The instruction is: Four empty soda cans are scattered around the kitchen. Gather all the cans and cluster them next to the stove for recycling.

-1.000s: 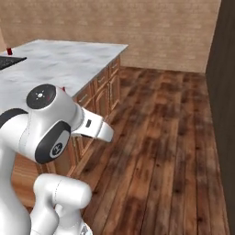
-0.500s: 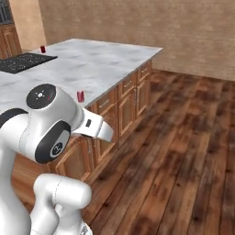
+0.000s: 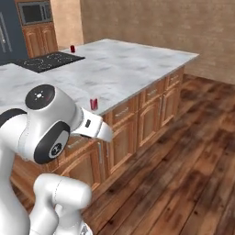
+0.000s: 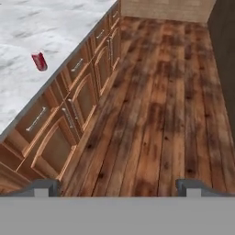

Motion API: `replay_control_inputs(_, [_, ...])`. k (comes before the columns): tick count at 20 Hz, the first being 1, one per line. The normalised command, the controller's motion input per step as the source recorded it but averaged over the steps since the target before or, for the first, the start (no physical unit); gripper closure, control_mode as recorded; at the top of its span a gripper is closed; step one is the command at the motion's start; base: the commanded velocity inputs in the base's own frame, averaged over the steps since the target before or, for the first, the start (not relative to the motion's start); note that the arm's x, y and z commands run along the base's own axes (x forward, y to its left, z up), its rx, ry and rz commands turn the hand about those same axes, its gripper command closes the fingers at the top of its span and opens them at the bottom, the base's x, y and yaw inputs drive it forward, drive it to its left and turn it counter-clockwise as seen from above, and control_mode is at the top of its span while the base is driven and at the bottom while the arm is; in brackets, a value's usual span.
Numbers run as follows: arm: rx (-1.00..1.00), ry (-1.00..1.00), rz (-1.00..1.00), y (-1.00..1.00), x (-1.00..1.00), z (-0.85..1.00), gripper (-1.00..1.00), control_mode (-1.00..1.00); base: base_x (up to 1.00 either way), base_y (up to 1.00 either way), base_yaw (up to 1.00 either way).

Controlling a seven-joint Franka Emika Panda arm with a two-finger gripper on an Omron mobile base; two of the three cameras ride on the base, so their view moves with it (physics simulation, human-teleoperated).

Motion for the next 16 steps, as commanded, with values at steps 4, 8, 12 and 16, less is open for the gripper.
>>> replay_control_inputs(4, [0.00, 0.00, 0.00, 0.00, 0.00, 0.00, -1.00, 1.00, 0.49, -0.74, 0.41])
replay_control_inputs(8, [0.00, 0.00, 0.00, 0.00, 0.00, 0.00, -1.00, 1.00, 0.52, -0.72, 0.41])
replay_control_inputs(12, [0.00, 0.00, 0.00, 0.00, 0.00, 0.00, -1.00, 1.00, 0.42, -0.78, 0.41])
replay_control_inputs(16, [0.00, 0.00, 0.00, 0.00, 0.00, 0.00, -1.00, 1.00, 0.34, -0.61, 0.40])
